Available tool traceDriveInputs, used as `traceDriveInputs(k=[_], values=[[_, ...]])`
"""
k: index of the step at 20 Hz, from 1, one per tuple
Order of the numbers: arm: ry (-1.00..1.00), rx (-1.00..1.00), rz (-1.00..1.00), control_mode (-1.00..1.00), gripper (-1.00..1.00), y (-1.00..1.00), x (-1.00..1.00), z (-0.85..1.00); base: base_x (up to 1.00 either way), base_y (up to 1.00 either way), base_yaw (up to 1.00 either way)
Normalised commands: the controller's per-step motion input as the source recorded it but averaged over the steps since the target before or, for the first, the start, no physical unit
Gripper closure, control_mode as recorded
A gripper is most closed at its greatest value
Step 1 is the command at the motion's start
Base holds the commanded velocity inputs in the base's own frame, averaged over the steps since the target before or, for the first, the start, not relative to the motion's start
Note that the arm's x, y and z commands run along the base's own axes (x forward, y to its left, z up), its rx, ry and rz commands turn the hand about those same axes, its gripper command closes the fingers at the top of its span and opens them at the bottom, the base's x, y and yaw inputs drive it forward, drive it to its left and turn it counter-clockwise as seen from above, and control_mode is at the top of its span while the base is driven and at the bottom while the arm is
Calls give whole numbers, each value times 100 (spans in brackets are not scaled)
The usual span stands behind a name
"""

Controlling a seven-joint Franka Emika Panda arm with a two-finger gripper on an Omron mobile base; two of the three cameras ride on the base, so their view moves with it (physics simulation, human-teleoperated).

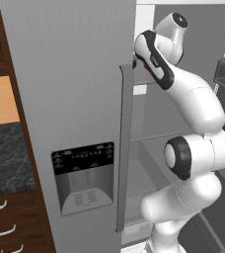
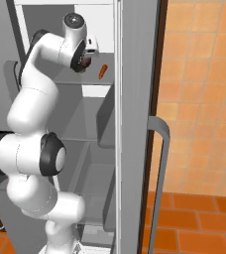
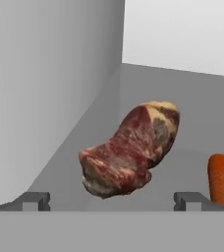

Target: Place one carrot and one steak in each tupperware on the nearby counter, to pack two identical lunches.

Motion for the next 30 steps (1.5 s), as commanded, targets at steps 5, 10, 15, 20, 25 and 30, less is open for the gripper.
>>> traceDriveInputs(k=[5, 10, 15, 20, 25, 30], values=[[0, 0, 0, -100, -100, 2, 26, -31, 0, 0, 0], [-2, 0, 1, -100, -100, 0, 69, -13, 0, 0, 0], [-3, 0, 0, -100, -100, -8, 43, -14, 0, 0, 0], [0, 0, 0, -100, -100, -25, -1, -17, 0, 0, 0], [0, 0, 4, -100, -100, -15, 7, -7, 0, 0, 0], [3, -1, 19, -100, -100, 30, 27, -13, 0, 0, 0]])
